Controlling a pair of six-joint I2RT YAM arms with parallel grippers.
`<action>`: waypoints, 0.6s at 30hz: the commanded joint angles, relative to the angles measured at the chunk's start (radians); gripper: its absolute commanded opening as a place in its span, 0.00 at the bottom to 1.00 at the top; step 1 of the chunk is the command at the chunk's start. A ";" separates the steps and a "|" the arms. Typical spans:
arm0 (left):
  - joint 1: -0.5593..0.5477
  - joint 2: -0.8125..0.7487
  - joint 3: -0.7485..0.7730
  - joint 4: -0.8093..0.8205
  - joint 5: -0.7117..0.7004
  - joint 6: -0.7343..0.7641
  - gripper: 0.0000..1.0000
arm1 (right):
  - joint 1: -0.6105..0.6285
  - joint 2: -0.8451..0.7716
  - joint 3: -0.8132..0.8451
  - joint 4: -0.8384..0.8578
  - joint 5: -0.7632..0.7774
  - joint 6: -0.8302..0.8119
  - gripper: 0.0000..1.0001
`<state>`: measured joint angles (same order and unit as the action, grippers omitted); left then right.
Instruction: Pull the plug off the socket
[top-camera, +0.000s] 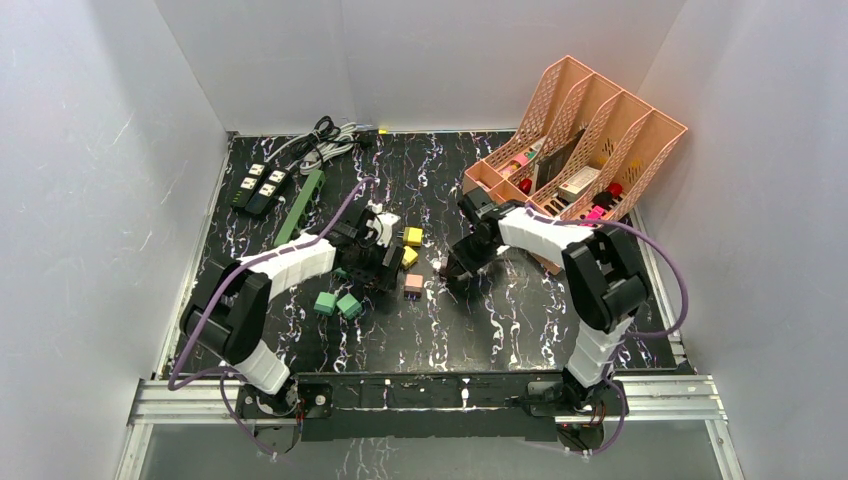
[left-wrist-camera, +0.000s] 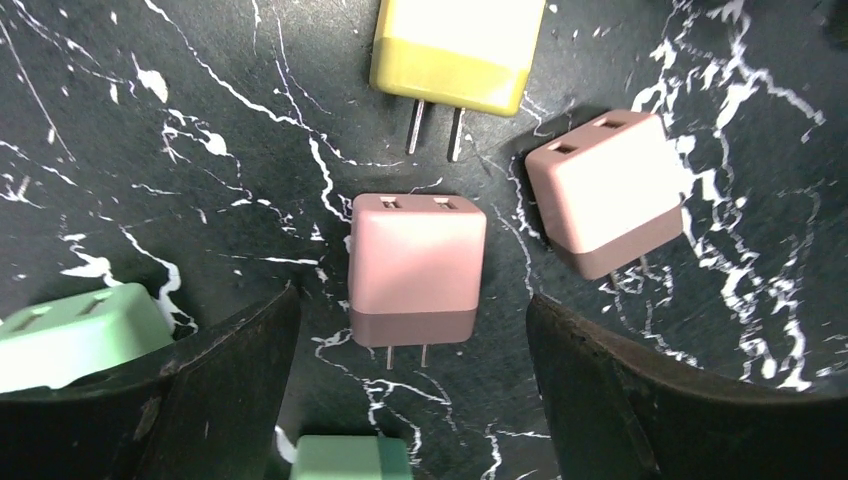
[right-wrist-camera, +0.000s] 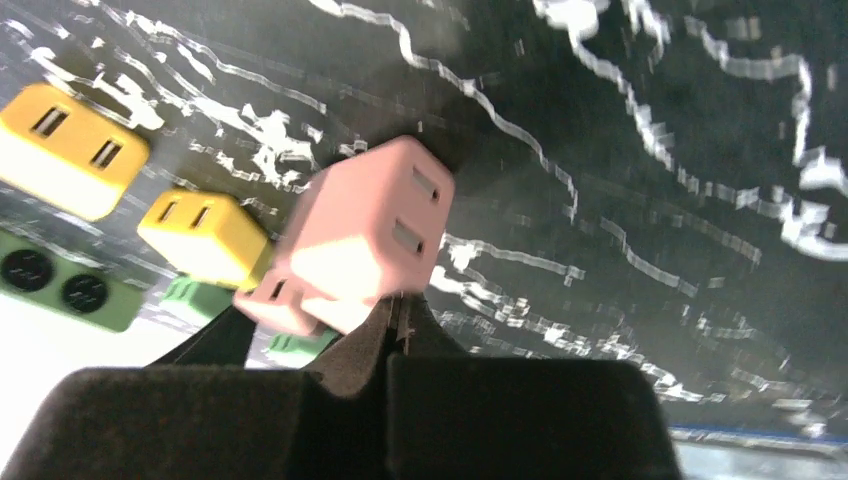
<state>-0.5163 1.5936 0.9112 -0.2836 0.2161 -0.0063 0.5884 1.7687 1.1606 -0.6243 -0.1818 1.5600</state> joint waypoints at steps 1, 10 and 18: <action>0.001 -0.045 -0.031 0.033 0.015 -0.185 0.81 | -0.001 0.089 0.062 0.028 0.073 -0.410 0.00; -0.012 -0.072 -0.085 0.062 -0.010 -0.343 0.81 | 0.010 -0.018 0.182 0.114 -0.008 -1.010 0.44; -0.028 -0.030 -0.050 0.046 0.008 -0.459 0.80 | -0.003 0.016 0.403 -0.068 0.167 -1.129 0.76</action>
<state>-0.5259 1.5574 0.8440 -0.2070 0.2062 -0.3859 0.6048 1.6924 1.3811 -0.5457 -0.1688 0.4980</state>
